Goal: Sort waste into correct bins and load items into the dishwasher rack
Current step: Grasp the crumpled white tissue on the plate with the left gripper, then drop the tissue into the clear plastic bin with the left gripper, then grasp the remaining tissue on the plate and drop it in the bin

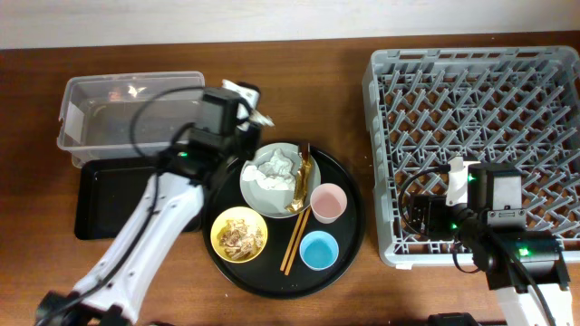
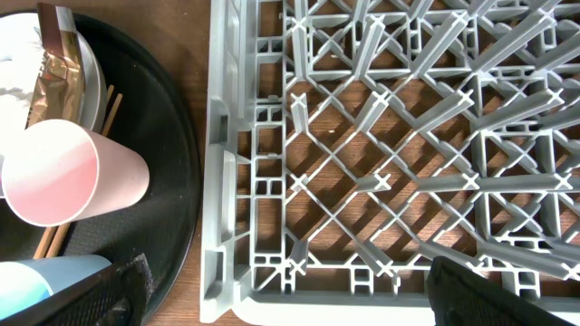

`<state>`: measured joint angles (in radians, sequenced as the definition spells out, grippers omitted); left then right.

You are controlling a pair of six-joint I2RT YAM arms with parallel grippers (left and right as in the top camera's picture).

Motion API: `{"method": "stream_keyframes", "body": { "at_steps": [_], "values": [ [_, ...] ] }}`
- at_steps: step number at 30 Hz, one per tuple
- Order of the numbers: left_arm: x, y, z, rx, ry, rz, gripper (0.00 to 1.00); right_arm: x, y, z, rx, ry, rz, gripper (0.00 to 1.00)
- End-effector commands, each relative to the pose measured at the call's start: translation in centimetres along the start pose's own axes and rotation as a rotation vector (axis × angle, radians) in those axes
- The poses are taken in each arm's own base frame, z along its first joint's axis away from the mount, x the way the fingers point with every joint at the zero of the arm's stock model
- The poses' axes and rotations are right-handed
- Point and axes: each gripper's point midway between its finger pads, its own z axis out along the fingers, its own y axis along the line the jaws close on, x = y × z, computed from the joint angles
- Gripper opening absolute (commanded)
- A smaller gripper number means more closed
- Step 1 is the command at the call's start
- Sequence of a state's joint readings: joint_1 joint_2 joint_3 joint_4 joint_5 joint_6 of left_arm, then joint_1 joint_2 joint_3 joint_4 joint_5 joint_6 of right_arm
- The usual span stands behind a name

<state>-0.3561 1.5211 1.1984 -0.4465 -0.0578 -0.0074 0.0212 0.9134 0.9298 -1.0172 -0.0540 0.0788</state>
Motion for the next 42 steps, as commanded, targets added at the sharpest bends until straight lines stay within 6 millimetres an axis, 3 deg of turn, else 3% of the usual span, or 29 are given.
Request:
{"method": "stream_keyframes", "body": {
  "at_steps": [1,3,8,10,12,15,17,19,22,25,29,31,33,34,36,38,40,42],
  "values": [
    [-1.5,7.6,-1.5,-0.217,-0.058,-0.09,0.01,-0.8,0.3,-0.6,-0.01,-0.028,0.001,0.98],
    [-1.6,10.9,-1.5,-0.274,-0.08,-0.141,0.0,-0.8,0.3,-0.6,-0.01,-0.028,0.001,0.98],
    [0.2,16.1,0.1,-0.357,-0.045,-0.217,0.01,-0.8,0.3,-0.6,-0.01,-0.028,0.001,0.98],
    [1.3,16.4,1.4,-0.357,-0.009,-0.22,0.36,-0.8,0.3,-0.6,-0.01,-0.027,0.001,0.98],
    [1.2,16.2,1.4,-0.352,-0.011,-0.219,0.49,-0.8,0.3,-0.6,-0.01,-0.028,0.001,0.98],
    [0.6,13.4,0.7,-0.29,-0.01,-0.183,0.57,-0.8,0.3,-0.6,-0.01,-0.027,0.001,0.98],
    [1.5,8.0,1.1,-0.115,0.052,-0.135,0.58,-0.8,0.3,-0.6,-0.011,-0.027,0.002,0.98],
    [4.3,3.4,1.8,0.002,0.177,-0.101,0.61,-0.8,0.3,-0.6,-0.011,-0.027,0.002,0.98],
    [8.4,-0.6,3.6,0.053,0.344,-0.085,0.62,-0.8,0.3,-0.6,-0.011,-0.027,0.002,0.98],
    [11.2,-4.2,5.5,0.122,0.44,-0.027,0.62,-0.8,0.3,-0.6,-0.011,-0.026,0.002,0.98],
    [14.7,-5.6,7.7,0.132,0.548,0.004,0.6,-0.8,0.3,-0.6,-0.011,-0.027,0.002,0.98],
    [15.5,-5.6,8.1,0.13,0.572,0.006,0.42,-0.8,0.3,-0.6,-0.011,-0.027,0.002,0.98],
    [15.0,-5.6,8.1,0.131,0.557,0.005,0.08,-0.8,0.3,-0.6,-0.011,-0.027,0.002,0.98],
    [14.1,-5.7,8.1,0.132,0.538,0.005,0.0,-0.8,0.3,-0.6,-0.011,-0.027,0.002,0.98],
    [12.5,-5.7,7.8,0.134,0.501,0.001,0.0,-0.8,0.3,-0.6,-0.011,-0.027,0.001,0.98],
    [9.2,-4.5,6.2,0.116,0.421,-0.019,0.0,-0.8,0.3,-0.6,-0.011,-0.026,0.002,0.98],
    [5.9,-2.0,3.9,0.043,0.321,-0.038,0.0,-0.8,0.3,-0.6,-0.011,-0.026,0.002,0.98],
    [3.1,2.0,1.2,-0.08,0.213,-0.073,0.0,-0.8,0.3,-0.6,-0.011,-0.026,0.002,0.98]
  ]
}}
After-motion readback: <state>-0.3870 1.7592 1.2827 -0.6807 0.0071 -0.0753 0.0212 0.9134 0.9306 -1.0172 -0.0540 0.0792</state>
